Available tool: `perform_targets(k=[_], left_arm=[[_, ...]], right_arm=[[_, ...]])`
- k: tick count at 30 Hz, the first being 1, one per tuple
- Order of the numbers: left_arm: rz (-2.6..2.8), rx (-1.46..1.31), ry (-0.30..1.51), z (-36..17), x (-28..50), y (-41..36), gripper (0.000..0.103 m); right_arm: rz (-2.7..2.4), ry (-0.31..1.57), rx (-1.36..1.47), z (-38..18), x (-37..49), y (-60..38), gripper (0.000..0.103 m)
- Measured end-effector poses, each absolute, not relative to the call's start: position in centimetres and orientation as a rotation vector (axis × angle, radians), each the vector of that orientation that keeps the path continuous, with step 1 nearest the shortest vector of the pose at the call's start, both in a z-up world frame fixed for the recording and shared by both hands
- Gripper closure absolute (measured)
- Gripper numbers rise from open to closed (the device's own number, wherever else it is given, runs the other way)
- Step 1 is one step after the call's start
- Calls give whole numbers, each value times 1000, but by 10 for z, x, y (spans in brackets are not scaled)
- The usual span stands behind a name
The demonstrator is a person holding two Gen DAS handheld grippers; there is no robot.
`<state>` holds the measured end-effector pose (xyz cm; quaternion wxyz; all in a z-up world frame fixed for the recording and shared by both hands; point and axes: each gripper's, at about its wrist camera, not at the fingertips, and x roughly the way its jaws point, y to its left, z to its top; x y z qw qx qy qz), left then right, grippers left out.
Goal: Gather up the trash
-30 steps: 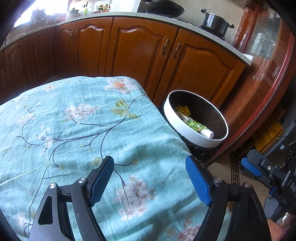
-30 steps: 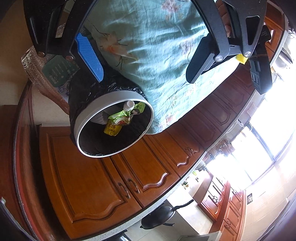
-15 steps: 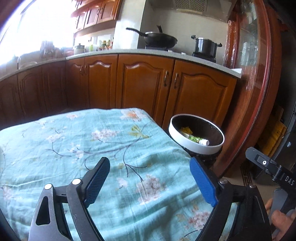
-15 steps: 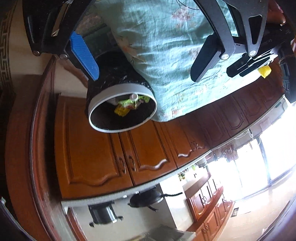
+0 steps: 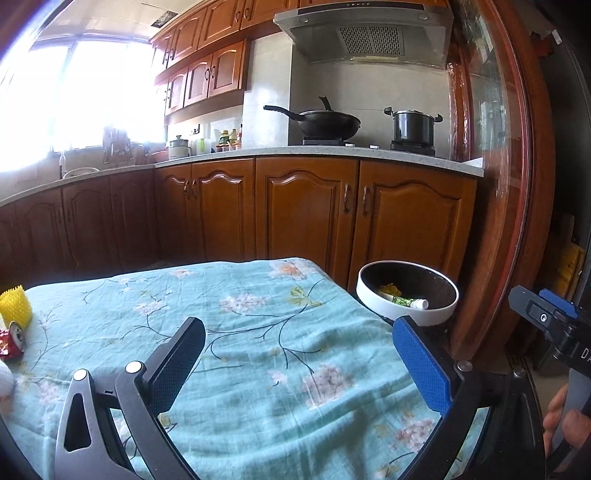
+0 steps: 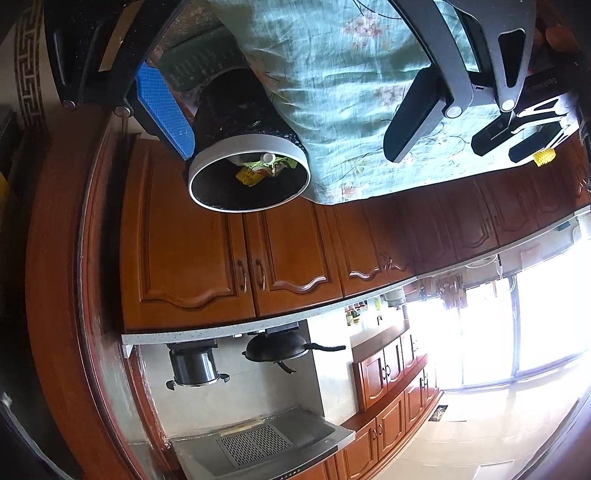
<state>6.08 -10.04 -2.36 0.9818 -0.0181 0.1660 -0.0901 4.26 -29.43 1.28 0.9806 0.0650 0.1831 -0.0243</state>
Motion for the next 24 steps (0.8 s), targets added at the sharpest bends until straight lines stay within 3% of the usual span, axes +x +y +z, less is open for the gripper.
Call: perform_targets(k=[24], left_arm=[[-180, -22, 334, -29, 61, -92, 1]], right_arm=[[-53, 381, 81, -3, 41, -281, 0]])
